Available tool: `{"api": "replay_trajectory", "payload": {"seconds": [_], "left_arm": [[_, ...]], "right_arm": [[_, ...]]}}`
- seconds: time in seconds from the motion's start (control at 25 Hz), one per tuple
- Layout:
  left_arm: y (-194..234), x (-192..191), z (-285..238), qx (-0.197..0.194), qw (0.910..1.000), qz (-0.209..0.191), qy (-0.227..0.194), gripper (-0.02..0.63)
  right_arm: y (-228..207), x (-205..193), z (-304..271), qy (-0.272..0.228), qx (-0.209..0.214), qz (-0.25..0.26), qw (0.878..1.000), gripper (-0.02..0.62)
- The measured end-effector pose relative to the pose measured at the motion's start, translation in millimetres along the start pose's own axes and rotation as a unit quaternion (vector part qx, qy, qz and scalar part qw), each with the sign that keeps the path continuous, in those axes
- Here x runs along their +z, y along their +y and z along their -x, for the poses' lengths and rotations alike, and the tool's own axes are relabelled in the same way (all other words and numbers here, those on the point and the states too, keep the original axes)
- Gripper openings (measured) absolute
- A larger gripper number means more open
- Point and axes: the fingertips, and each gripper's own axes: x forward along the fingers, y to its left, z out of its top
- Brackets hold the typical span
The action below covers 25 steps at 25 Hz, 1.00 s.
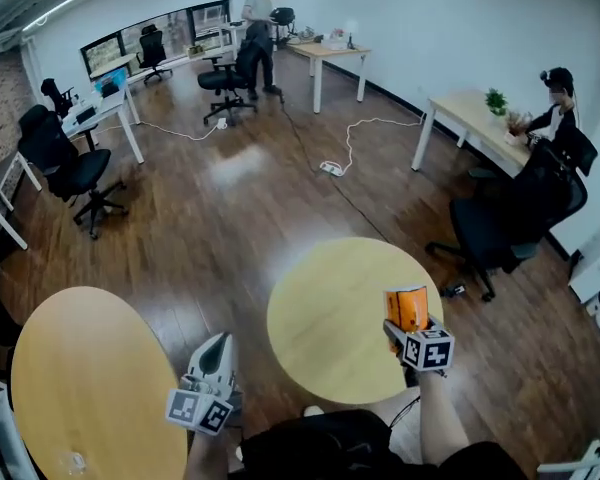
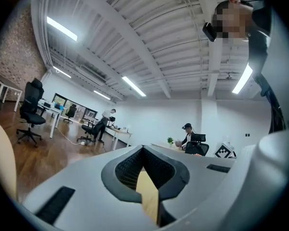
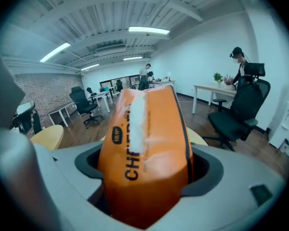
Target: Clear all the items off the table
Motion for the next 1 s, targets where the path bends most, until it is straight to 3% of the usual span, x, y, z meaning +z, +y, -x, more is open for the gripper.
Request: {"api": "replay_trajectory", "payload": {"seconds": [0.28, 0.48, 0.72, 1.0], "left_arm": [[-41.5, -34.7, -61.0, -0.085, 0.9951, 0.016, 0.047, -0.008], [-45.5, -43.7, -84.8, -0.118, 0.9905, 0.025, 0.066, -0.008], [-40.3, -74.5, -96.7, -0.129, 0.9858, 0.032, 0.102, -0.008], [-42.9, -117.6, -101.5, -0.112, 0.9811, 0.041, 0.152, -0.008]], "right_arm": [[-74.4, -44.9, 32.9, 0.009, -0.076, -0.075, 0.994, 0.443], [-78.9, -70.7, 44.3, 0.027, -0.089, -0.121, 0.988, 0.443], [-84.3, -103.9, 25.9, 0.069, -0.102, -0.130, 0.984, 0.443], [-91.0, -129.2, -5.2, 0.129, -0.099, -0.107, 0.981, 0.445]]}}
